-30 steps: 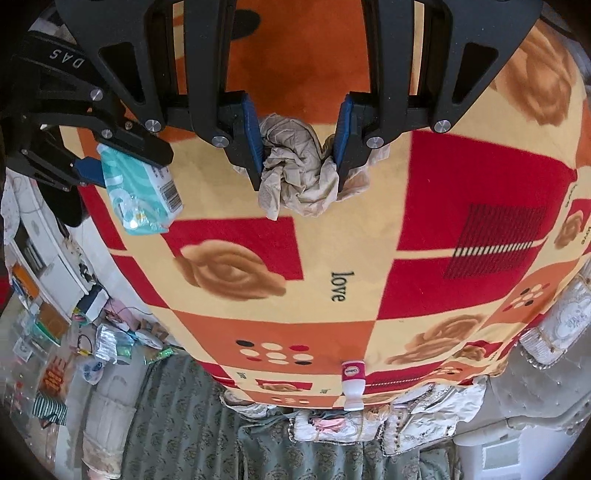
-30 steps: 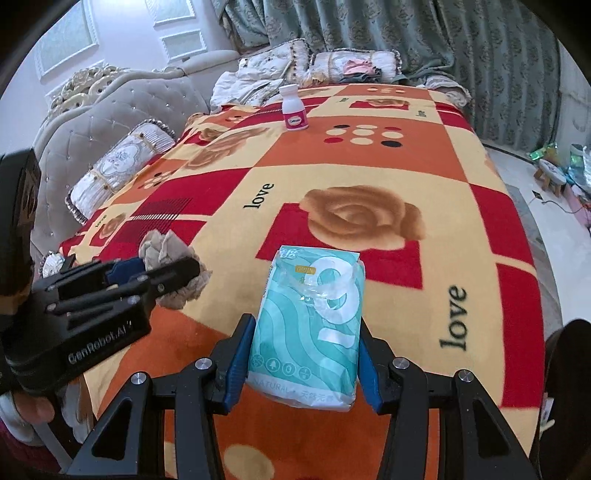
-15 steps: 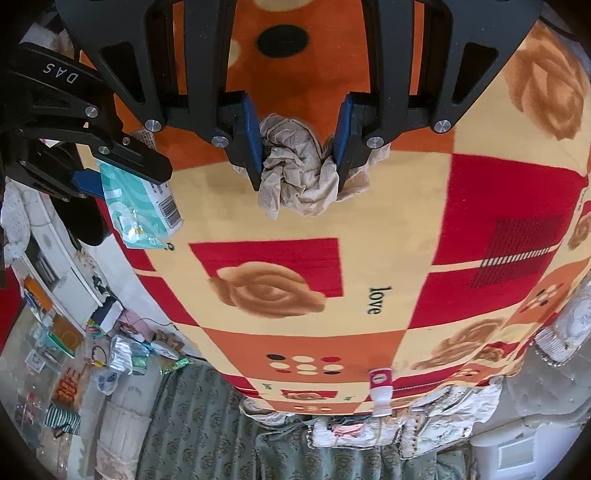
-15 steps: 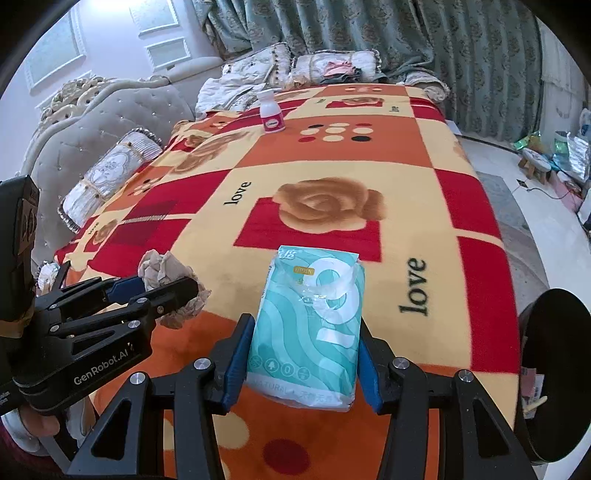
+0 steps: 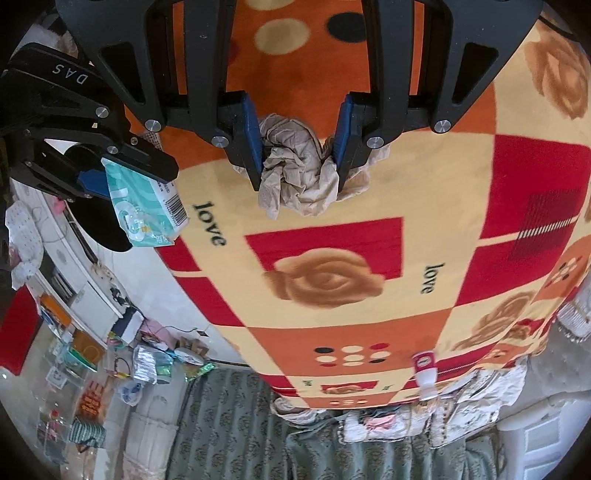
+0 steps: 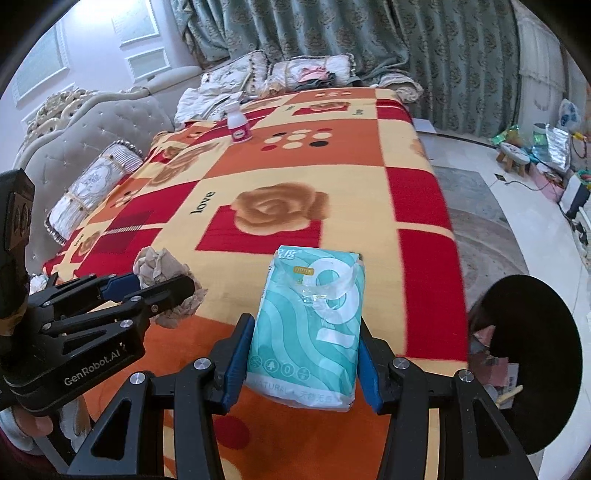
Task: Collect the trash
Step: 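Carry the beige tissue and tissue pack over the black bin with both tools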
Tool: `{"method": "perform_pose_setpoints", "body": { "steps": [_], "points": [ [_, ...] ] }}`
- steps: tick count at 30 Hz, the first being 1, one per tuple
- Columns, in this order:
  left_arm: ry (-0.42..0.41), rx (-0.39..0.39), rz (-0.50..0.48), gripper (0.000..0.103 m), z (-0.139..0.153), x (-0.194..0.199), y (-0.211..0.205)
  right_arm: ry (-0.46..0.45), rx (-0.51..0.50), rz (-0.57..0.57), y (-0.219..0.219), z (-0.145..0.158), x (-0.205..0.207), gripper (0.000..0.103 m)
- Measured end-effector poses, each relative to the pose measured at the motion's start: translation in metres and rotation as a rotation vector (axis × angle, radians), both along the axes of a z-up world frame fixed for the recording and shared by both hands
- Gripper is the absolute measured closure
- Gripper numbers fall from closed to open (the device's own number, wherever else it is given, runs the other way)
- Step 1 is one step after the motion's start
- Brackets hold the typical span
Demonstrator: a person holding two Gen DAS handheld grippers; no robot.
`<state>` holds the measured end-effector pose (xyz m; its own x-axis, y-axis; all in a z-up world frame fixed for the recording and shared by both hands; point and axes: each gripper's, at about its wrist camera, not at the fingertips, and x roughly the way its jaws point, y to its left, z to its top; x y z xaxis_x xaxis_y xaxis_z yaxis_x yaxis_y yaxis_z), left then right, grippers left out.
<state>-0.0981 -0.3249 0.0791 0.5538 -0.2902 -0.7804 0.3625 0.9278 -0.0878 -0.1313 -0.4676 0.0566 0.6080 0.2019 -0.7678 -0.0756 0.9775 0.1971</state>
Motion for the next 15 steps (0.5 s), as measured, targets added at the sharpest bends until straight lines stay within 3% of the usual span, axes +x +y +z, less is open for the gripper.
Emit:
{"method": "perform_pose_setpoints", "body": {
  "steps": [15],
  "points": [
    [-0.019, 0.012, -0.109, 0.071, 0.005, -0.003, -0.068, 0.002, -0.01, -0.115, -0.065, -0.001, -0.022, 0.054]
  ]
}}
